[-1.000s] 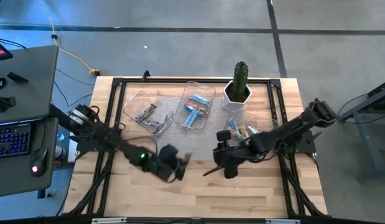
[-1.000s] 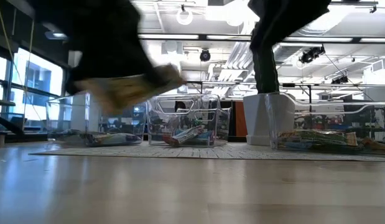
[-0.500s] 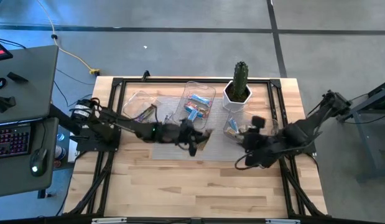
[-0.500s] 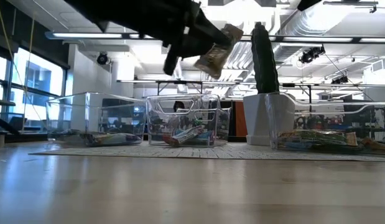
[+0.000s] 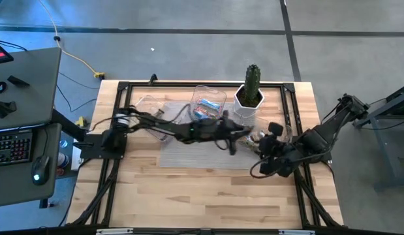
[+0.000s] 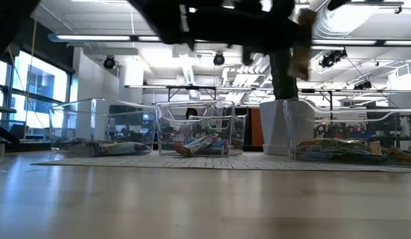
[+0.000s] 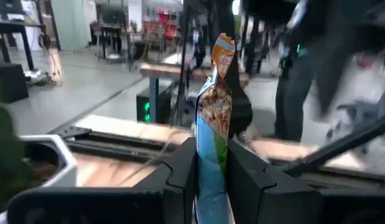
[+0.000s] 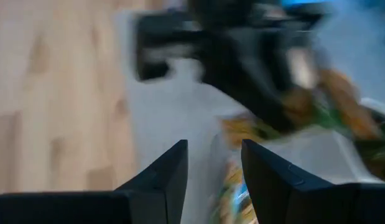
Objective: Pick and place Granola Bars by type
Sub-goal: Put the yellow granola bar into the right transparent bin
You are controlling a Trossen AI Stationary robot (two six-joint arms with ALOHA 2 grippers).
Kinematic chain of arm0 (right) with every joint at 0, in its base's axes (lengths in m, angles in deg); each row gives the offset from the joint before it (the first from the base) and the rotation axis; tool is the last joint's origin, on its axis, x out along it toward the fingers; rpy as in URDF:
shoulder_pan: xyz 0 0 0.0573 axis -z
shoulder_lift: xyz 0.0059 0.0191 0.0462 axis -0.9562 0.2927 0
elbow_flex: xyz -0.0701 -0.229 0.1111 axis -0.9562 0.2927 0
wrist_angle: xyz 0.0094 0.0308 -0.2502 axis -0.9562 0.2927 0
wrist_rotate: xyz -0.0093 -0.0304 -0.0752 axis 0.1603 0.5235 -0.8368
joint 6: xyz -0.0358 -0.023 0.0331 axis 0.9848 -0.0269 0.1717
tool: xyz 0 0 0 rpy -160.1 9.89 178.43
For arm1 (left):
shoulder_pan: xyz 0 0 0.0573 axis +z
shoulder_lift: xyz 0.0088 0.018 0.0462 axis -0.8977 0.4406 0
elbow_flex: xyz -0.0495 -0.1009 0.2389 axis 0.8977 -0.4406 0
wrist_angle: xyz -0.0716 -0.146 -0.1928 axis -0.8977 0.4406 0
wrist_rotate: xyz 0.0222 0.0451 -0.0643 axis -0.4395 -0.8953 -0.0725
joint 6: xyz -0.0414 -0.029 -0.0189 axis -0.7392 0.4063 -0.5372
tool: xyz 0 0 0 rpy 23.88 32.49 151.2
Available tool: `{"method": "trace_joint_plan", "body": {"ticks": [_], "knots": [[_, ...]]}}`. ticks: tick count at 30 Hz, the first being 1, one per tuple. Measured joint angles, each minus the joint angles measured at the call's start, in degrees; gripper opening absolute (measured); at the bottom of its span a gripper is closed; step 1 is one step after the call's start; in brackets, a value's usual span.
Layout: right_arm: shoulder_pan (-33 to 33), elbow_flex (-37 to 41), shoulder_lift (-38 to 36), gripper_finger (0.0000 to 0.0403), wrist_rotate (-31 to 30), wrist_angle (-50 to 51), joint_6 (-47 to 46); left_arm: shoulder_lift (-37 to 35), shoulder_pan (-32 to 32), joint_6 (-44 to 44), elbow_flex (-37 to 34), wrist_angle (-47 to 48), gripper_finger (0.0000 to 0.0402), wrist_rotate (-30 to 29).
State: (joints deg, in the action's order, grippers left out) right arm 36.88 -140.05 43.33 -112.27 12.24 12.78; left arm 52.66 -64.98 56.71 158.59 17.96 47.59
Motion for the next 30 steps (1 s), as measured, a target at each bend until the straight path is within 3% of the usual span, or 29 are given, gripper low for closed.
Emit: {"method": "trace_joint_plan", "body": {"ticks": [3, 5, 10, 15, 30], "knots": [[-1.07, 0.0, 0.02, 0.0134, 7.56, -0.42, -1.17, 6.03, 0.03, 1.95, 9.4, 4.95, 0.0067, -0.33], [-2.05, 0.0, 0.02, 0.0134, 9.37, -0.41, -1.92, 8.98, 0.04, 2.86, 14.13, 10.48, 0.0067, -3.09], [-5.12, 0.0, 0.02, 0.0134, 7.79, -0.34, -2.72, 13.79, 0.22, 2.81, 21.71, 22.59, 0.0067, -13.39], [-7.42, 0.0, 0.02, 0.0134, 4.57, -0.13, -2.77, 15.06, 0.68, 2.74, 22.97, 24.97, 0.0067, -16.94], [-8.66, 0.0, 0.02, 0.0134, 1.01, 0.09, -2.59, 15.05, 2.6, 2.5, 22.93, 25.79, 0.0077, -6.41]]}}
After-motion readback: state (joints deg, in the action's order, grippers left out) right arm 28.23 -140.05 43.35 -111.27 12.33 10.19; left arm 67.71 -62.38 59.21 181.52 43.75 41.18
